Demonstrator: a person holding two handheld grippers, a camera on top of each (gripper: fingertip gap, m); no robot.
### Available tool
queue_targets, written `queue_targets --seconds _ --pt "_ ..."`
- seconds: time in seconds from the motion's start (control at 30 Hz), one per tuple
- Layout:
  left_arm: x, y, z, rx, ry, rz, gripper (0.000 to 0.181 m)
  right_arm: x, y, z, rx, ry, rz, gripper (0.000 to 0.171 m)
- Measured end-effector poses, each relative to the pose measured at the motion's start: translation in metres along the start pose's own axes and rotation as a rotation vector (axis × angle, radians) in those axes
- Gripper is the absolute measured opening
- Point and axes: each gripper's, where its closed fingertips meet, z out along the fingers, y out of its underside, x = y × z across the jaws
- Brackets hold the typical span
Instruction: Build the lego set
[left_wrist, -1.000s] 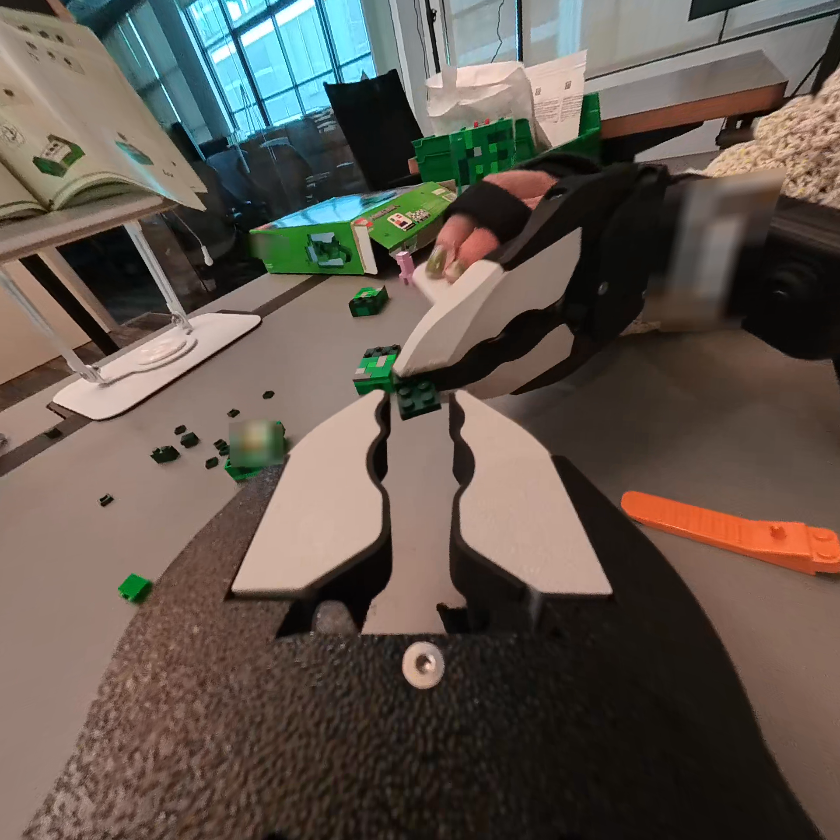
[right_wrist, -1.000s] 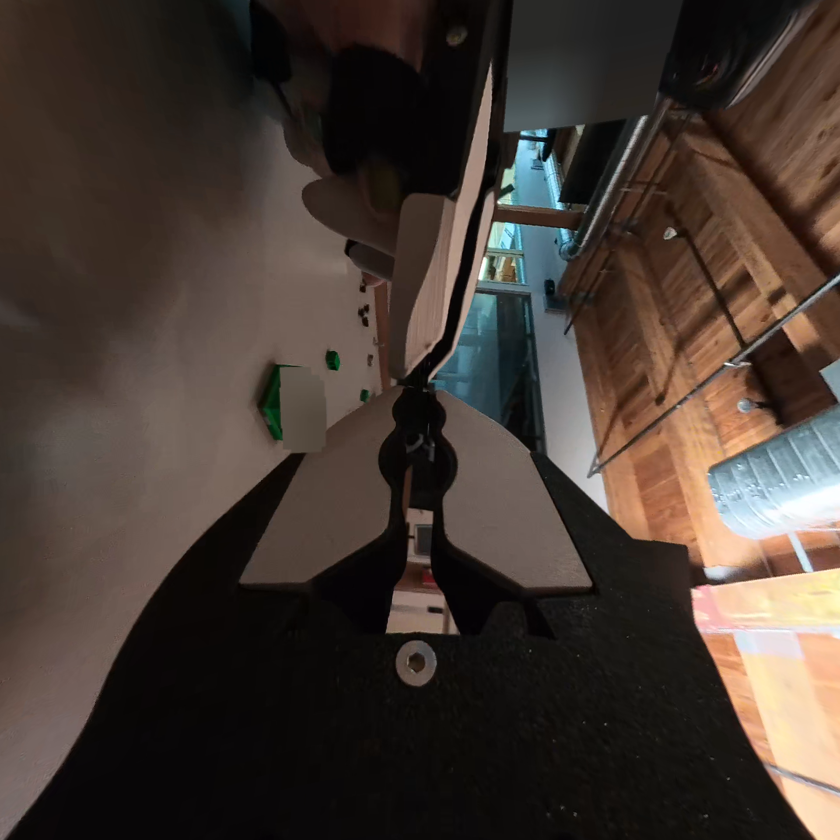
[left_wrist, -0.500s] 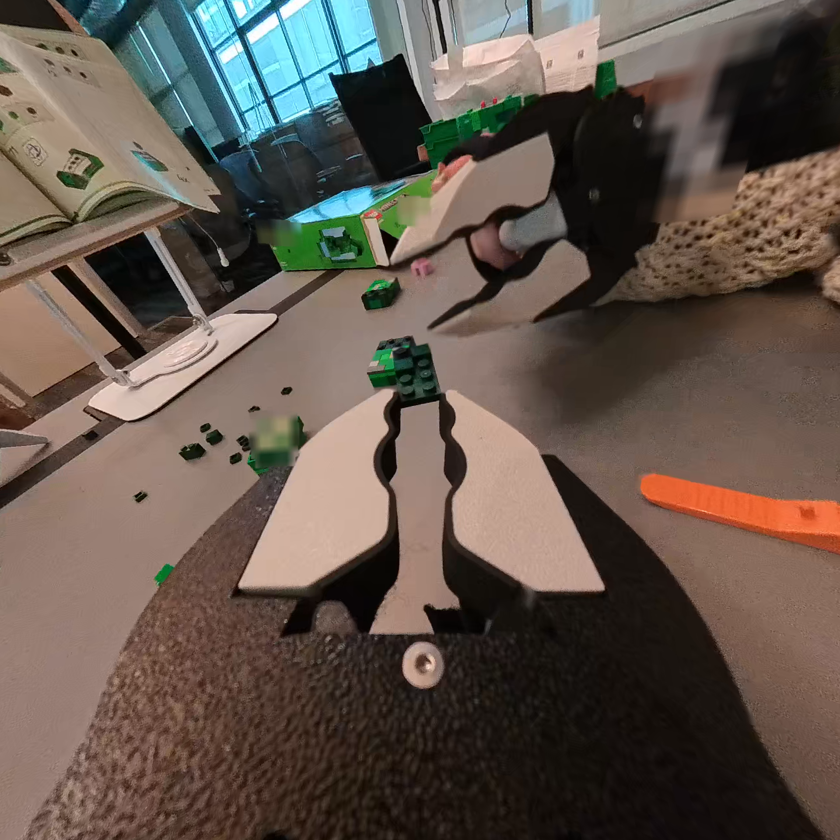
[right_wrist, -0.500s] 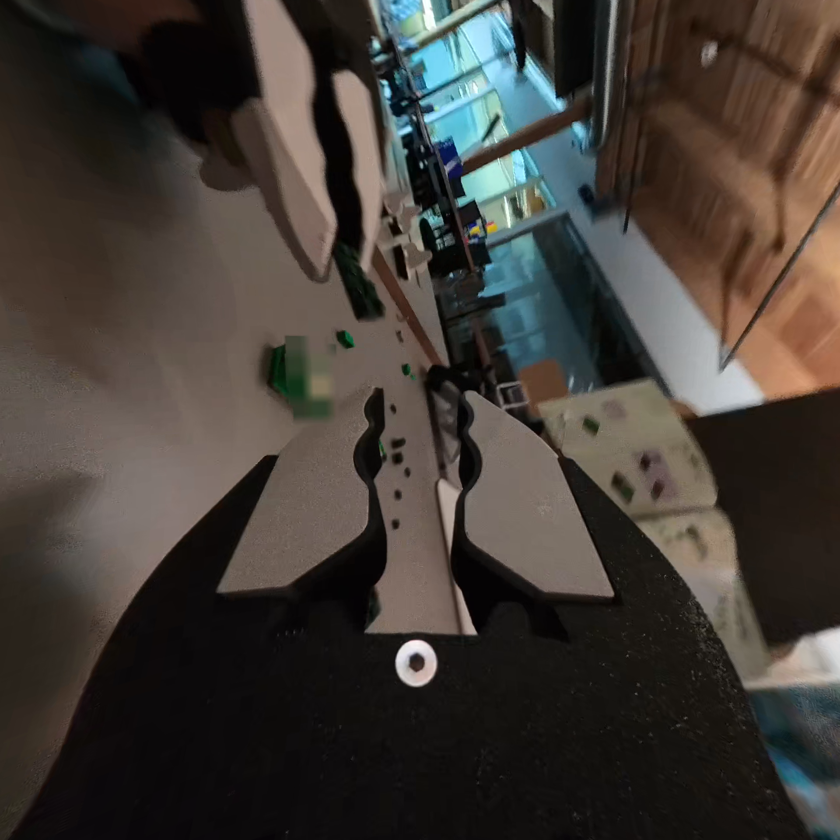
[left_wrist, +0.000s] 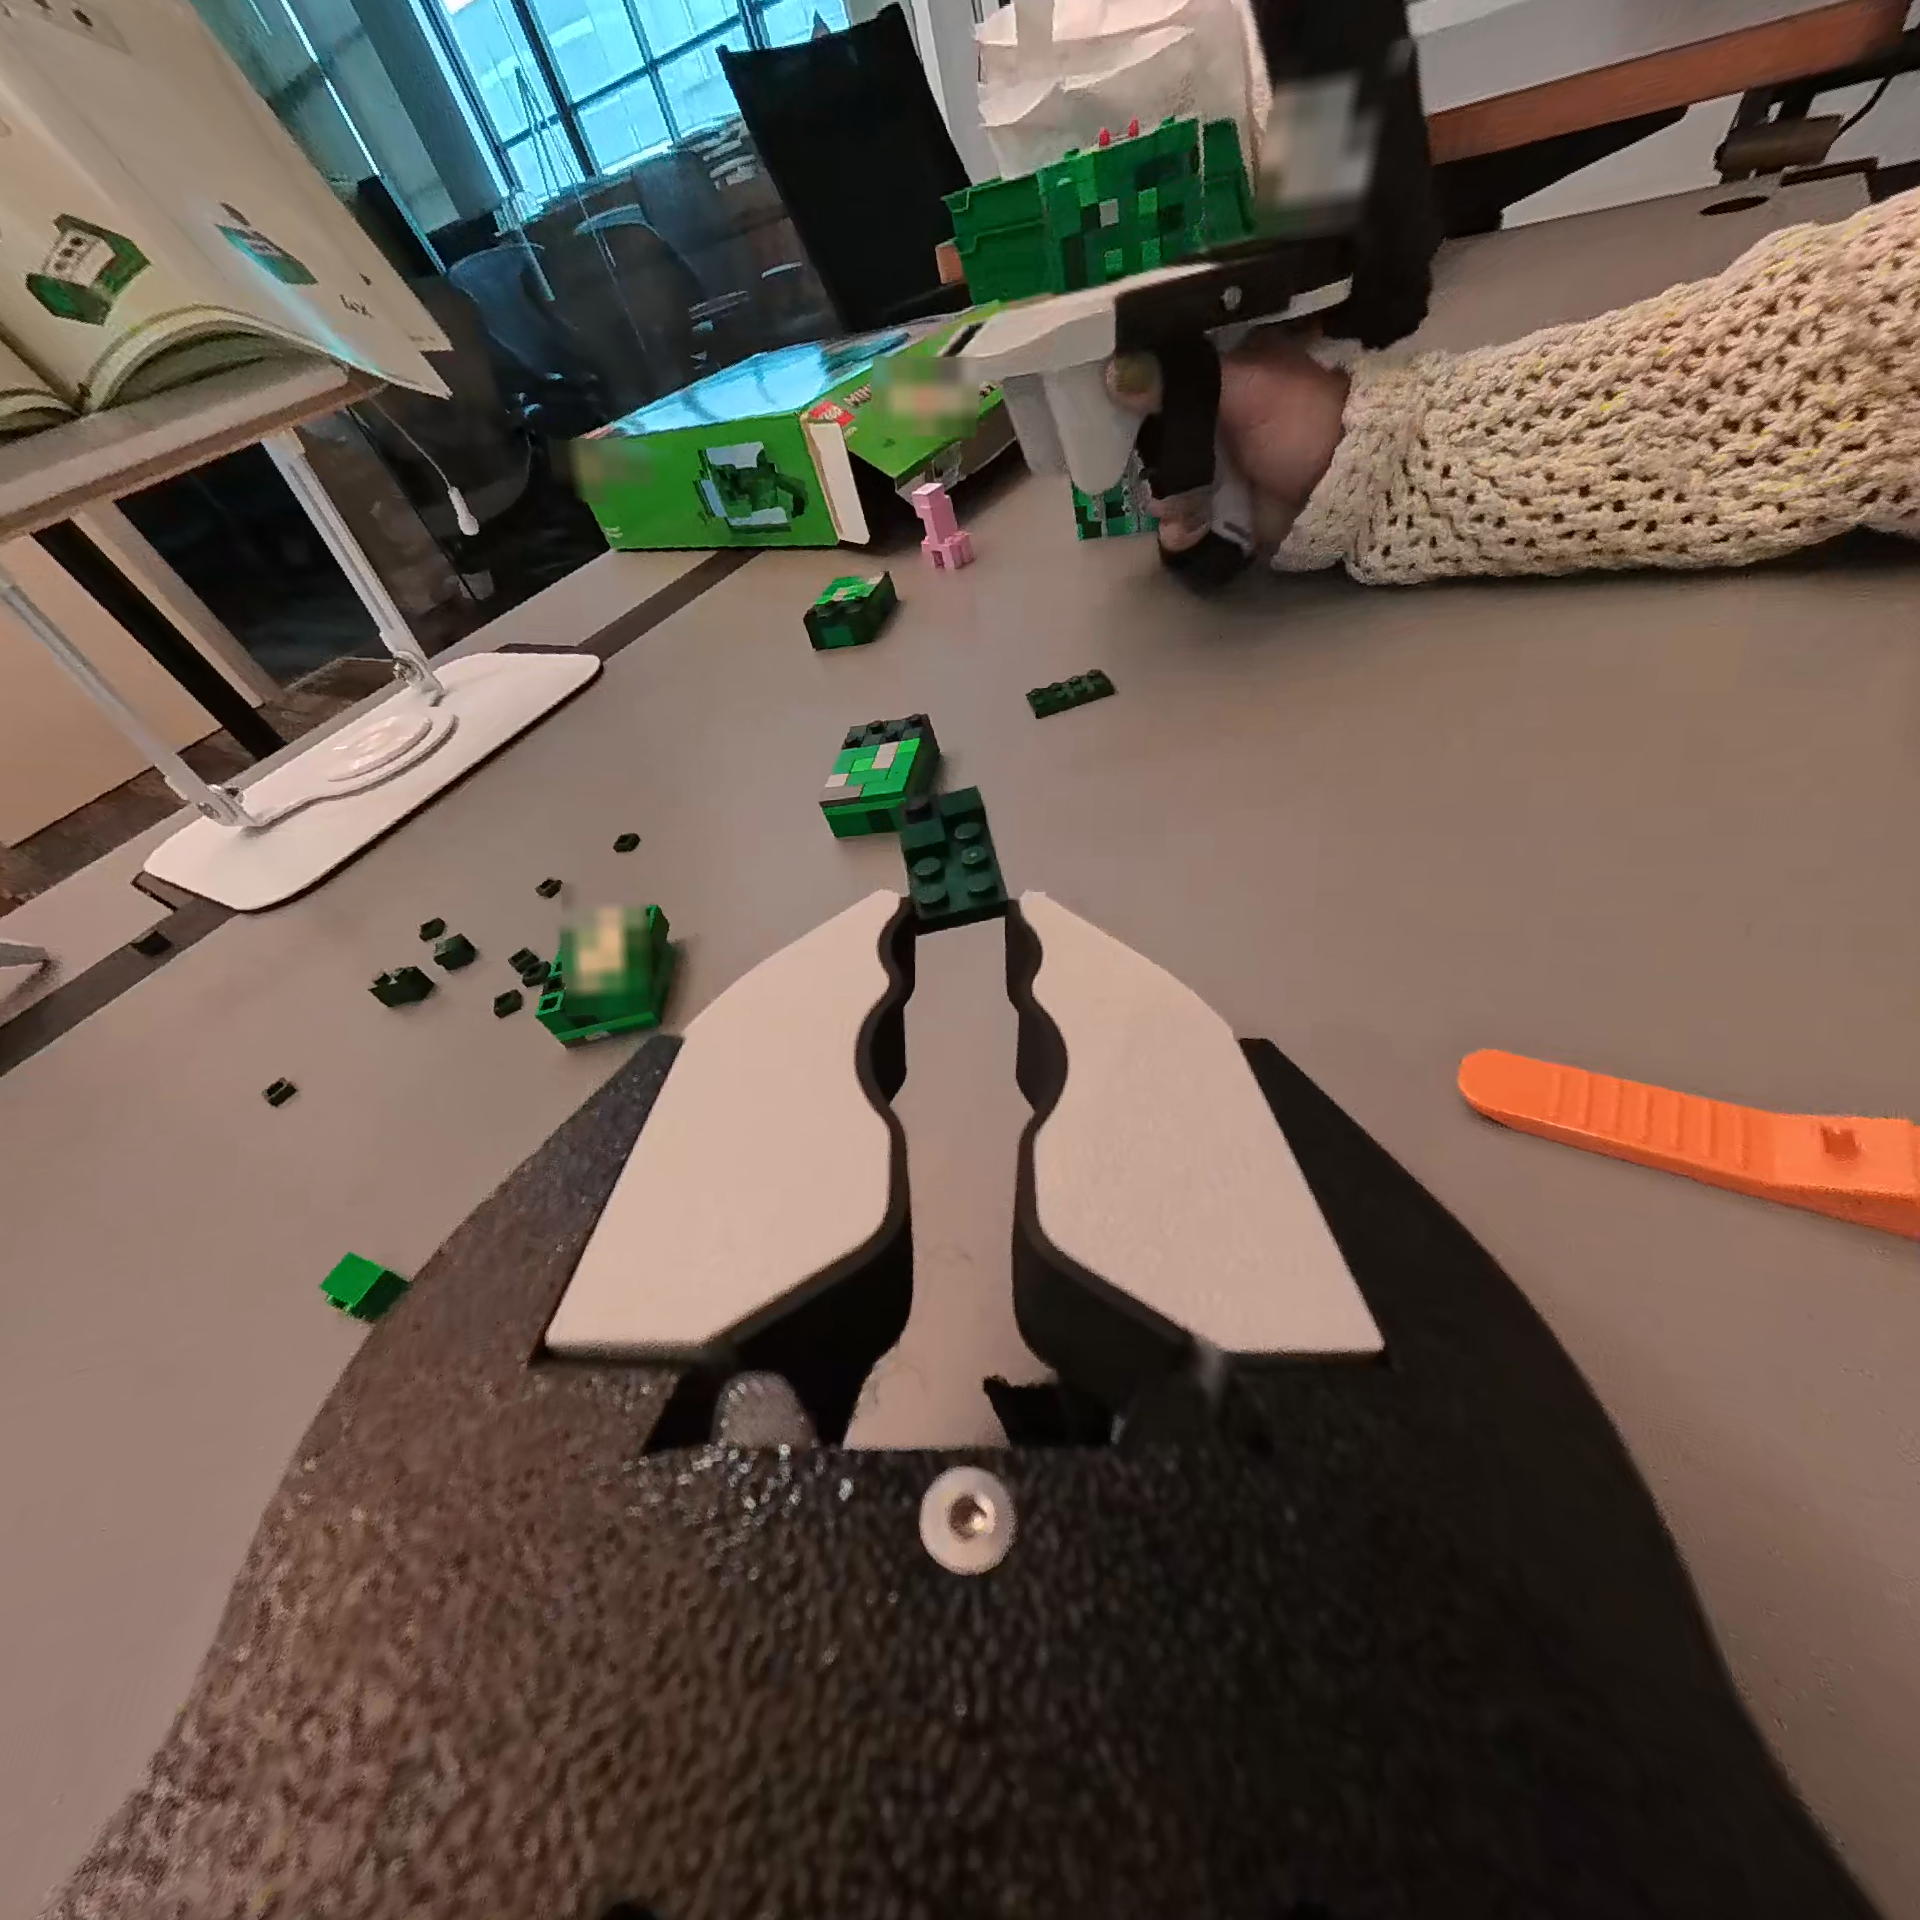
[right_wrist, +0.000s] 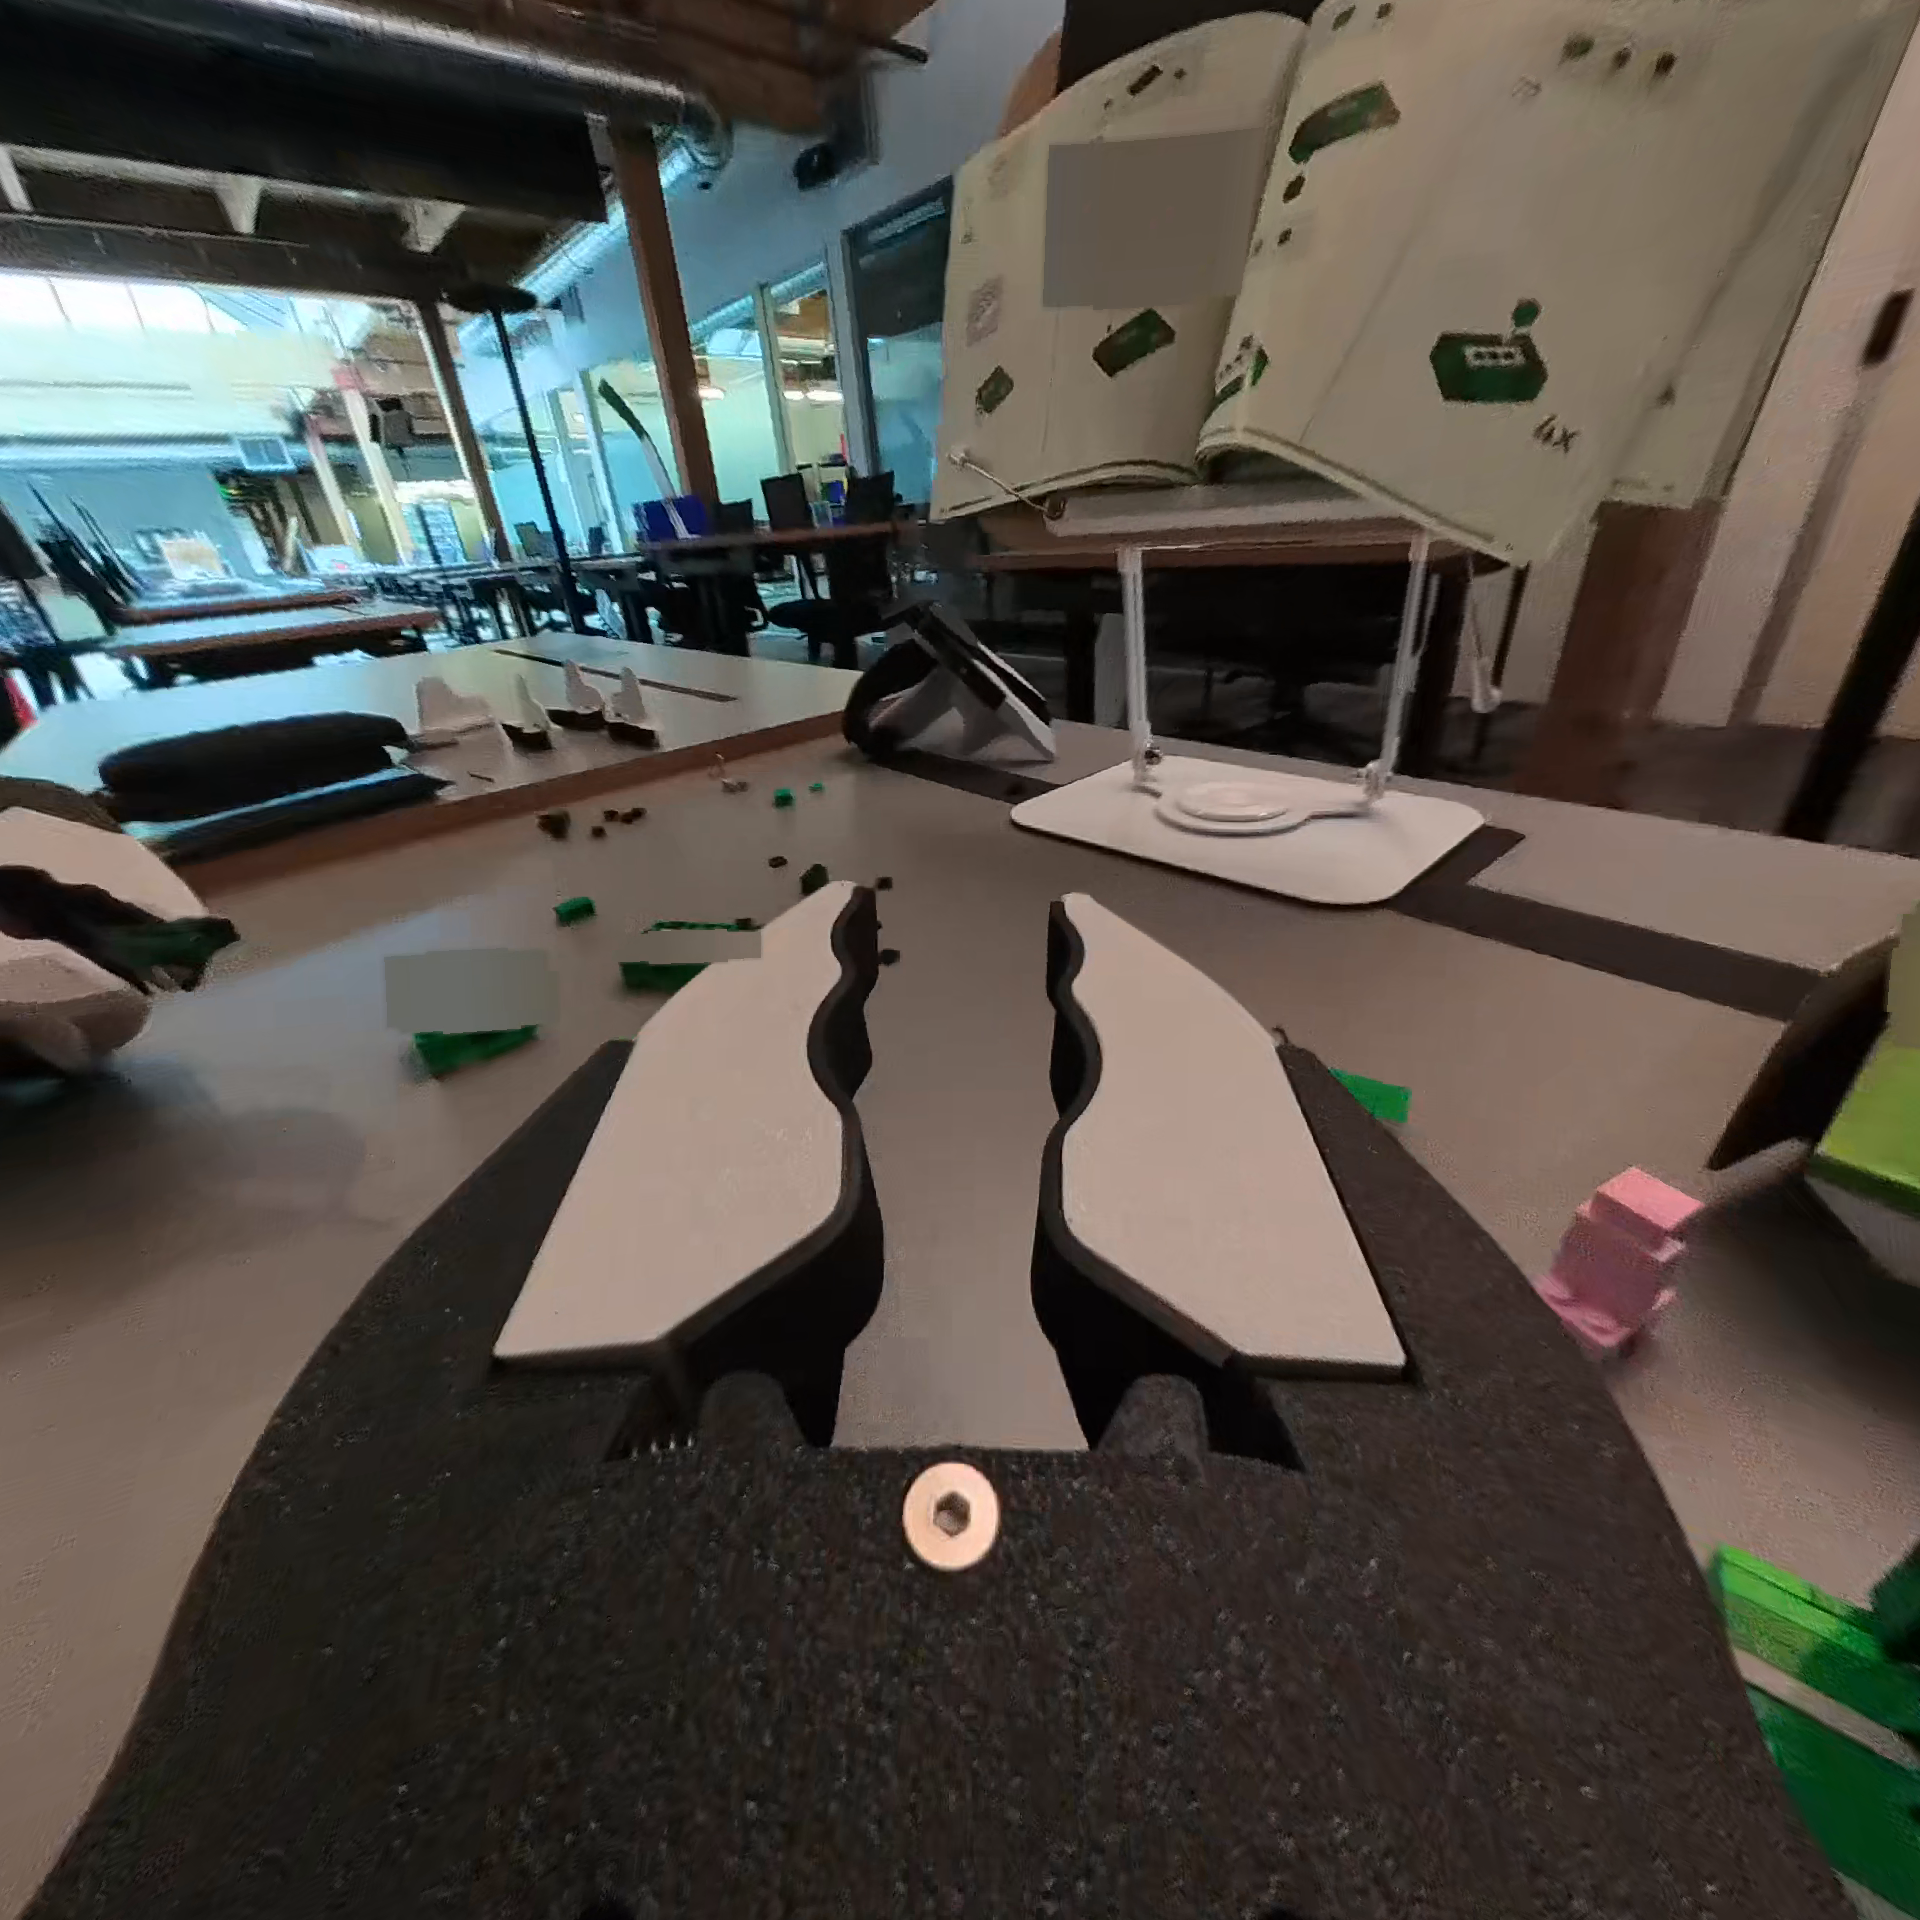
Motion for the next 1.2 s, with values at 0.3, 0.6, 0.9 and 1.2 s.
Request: queue_targets --seconds 0.3,0.6,0.9,1.2 --pt "-0.001 0.001 0.000 -0.011 -0.003 -0.023 0.016 -0.011 0.005 0.004 -0.031 -0.015 -0.100 0.027" --pt "-0.006 0.001 -0.003 -0.008 -0.028 -0.047 0.016 -0.009 0.005 0.004 -0.034 -0.007 -0.092 0.025" --pt "-0.011 0.002 -0.006 -0.003 -0.056 -0.048 0.016 -0.017 0.013 0.009 -0.088 -0.007 -0.185 0.021" --pt "-0.013 0.000 -0.009 0.007 -0.081 -0.027 0.016 -0.028 0.023 0.017 -0.165 -0.021 -0.286 0.023"
